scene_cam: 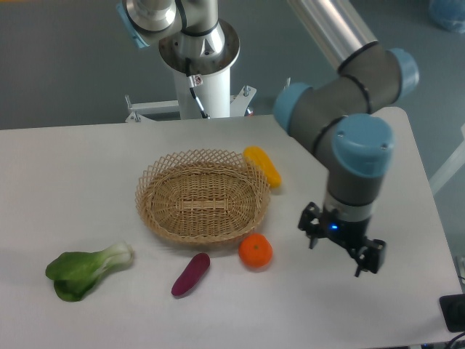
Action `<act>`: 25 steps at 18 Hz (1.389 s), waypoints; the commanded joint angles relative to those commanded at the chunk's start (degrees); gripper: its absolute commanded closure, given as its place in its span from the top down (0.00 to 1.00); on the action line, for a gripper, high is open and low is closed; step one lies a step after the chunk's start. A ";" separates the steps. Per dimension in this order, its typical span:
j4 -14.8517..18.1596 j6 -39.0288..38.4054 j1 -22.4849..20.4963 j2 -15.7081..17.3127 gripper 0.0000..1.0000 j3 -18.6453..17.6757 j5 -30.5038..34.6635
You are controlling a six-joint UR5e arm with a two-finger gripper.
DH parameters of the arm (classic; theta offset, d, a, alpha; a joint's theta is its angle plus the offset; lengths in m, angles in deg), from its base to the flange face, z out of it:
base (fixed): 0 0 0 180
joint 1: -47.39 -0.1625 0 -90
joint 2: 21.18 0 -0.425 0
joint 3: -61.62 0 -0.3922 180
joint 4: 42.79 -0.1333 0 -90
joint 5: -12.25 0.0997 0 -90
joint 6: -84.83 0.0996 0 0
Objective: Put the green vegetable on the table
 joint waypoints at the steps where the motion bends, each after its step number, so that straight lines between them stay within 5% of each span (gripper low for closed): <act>1: 0.09 0.00 -0.53 -0.17 1.00 -0.09 0.00; 25: 0.88 7.03 -1.59 -0.53 1.00 -0.62 3.16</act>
